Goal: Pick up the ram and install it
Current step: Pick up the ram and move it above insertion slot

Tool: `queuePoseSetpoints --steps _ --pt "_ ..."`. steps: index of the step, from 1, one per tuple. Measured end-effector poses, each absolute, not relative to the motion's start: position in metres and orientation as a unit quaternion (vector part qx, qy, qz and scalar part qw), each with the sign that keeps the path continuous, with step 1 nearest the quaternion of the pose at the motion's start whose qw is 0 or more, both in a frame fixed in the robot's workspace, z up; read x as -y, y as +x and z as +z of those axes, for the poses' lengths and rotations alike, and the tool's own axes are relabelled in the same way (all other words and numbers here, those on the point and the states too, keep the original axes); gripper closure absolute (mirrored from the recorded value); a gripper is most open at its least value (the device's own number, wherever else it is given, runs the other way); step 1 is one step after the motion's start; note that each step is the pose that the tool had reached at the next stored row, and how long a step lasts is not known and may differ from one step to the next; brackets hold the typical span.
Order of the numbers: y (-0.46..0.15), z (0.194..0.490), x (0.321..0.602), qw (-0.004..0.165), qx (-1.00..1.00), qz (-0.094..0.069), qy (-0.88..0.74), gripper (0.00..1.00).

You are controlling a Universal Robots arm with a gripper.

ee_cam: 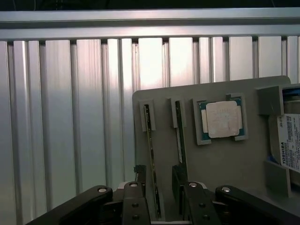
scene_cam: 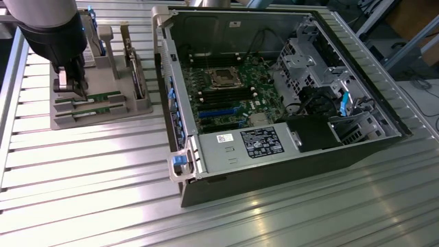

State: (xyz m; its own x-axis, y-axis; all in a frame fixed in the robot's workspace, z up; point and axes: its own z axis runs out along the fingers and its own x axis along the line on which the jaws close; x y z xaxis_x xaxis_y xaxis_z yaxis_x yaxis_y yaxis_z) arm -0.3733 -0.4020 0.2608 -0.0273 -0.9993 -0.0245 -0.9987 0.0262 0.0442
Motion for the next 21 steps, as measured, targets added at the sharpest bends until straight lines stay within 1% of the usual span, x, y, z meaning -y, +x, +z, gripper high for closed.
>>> queuePoseSetpoints --steps 21 --pt "-0.373 0.237 0.402 0.007 0.716 -0.024 0.697 0.64"
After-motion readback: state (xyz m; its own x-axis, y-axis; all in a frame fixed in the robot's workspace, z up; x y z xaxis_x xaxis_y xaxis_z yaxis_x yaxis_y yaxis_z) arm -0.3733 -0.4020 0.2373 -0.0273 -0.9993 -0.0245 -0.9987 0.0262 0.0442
